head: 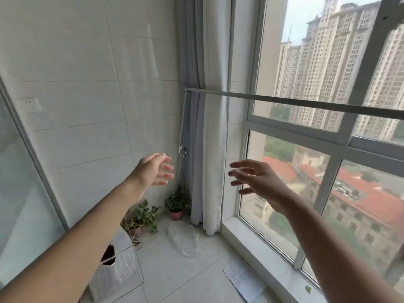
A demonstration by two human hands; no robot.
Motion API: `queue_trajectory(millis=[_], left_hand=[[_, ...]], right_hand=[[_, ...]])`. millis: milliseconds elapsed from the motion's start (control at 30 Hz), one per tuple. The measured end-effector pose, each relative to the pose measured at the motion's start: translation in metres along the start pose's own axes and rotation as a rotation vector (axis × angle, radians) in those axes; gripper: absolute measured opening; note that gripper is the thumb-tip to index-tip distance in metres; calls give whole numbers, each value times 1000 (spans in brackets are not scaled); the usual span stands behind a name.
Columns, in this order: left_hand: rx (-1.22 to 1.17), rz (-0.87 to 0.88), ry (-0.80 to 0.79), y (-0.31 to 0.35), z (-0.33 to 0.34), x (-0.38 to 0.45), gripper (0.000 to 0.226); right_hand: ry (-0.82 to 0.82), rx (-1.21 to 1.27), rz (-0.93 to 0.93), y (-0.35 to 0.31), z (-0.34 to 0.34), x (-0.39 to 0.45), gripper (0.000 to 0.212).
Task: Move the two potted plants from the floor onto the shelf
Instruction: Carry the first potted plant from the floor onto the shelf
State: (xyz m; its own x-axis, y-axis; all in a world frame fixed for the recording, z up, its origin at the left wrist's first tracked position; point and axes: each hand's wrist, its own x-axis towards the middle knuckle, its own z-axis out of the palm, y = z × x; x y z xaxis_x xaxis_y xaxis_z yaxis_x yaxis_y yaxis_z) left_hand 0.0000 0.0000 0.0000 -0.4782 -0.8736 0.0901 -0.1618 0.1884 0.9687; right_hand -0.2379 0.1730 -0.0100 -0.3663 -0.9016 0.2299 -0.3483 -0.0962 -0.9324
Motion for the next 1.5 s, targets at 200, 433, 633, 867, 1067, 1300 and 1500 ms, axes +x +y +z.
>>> queue_trajectory(millis=[200,433,633,867,1067,1300,1500], left_hand=[[64,-45,68,-11,11,59,35],[27,-94,100,-36,18,116,35],[-51,-129,129,-72,8,195,35],[-101,-118,118,-91,-21,318,38],[-108,-160,84,-120,-34,394,37],[-120,-213,109,-148,-41,456,37],[-123,-226,158,-157,-39,520,36]], right_hand=[[-97,-6,-35,32,-24,69,15],[-146,52,-6,77,-25,139,20],[-146,51,30,104,-11,218,22],[-123,-26,39,116,7,325,21],[-96,-13,65,140,26,403,21],[-120,23,113,167,44,481,20],[-177,58,114,192,44,555,20]])
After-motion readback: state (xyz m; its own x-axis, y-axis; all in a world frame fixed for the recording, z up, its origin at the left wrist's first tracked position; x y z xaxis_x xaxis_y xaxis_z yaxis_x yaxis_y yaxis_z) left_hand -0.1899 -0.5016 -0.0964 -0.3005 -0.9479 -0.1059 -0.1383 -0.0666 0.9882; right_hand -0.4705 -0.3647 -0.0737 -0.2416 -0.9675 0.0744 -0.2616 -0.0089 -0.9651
